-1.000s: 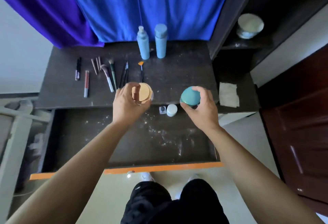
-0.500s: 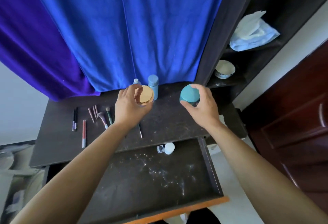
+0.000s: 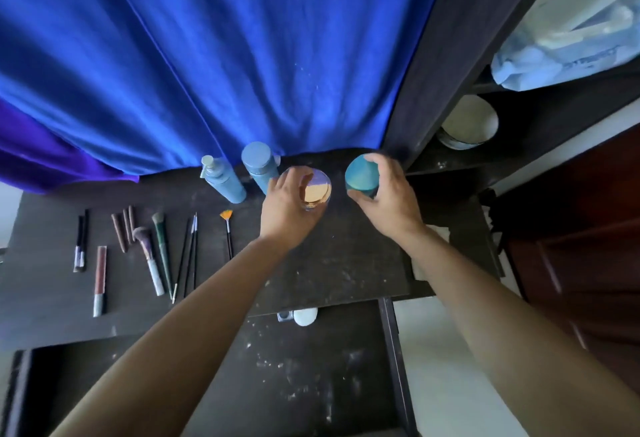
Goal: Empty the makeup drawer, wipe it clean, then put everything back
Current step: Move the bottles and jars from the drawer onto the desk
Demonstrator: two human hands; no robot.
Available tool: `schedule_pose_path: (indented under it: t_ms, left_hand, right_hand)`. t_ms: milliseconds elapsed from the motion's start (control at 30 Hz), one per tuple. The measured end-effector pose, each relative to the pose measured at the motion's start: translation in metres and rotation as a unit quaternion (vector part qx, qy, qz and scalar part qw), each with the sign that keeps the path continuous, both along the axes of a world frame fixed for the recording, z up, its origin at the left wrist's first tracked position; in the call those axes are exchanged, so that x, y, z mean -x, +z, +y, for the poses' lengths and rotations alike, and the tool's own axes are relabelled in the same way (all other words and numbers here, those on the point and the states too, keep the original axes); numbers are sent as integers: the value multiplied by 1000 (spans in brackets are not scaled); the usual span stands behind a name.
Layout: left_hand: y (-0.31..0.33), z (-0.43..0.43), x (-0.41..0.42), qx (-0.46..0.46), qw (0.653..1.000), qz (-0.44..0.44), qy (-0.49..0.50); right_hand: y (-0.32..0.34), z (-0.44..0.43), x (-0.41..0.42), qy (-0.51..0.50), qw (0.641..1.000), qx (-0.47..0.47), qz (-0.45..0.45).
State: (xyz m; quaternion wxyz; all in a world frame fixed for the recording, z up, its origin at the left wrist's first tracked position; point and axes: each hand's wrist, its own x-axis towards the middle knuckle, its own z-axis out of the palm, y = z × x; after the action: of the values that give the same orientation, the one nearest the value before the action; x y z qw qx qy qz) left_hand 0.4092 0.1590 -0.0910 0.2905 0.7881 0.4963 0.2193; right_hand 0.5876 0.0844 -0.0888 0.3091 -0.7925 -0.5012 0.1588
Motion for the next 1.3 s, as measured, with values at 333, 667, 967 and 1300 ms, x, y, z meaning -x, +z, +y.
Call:
schedule_pose_path:
  t_ms: [333,667,967,1300]
  left_hand:
    - [-62,31,-48,24,993,115,-22]
    - [-48,8,-11,19,982,161,-96]
    - [-61,-90,120,-27,989,105,-97]
    - [-123,-165,217,-43,967,173,-184]
  right_hand:
    - [-66,36,-24,12,1000,23,16]
    - [-41,4,-17,1,993,121,11]
    - [-54,-113,83,-69,993,91,2]
    - [-135,-184,190,-34,976,207,54]
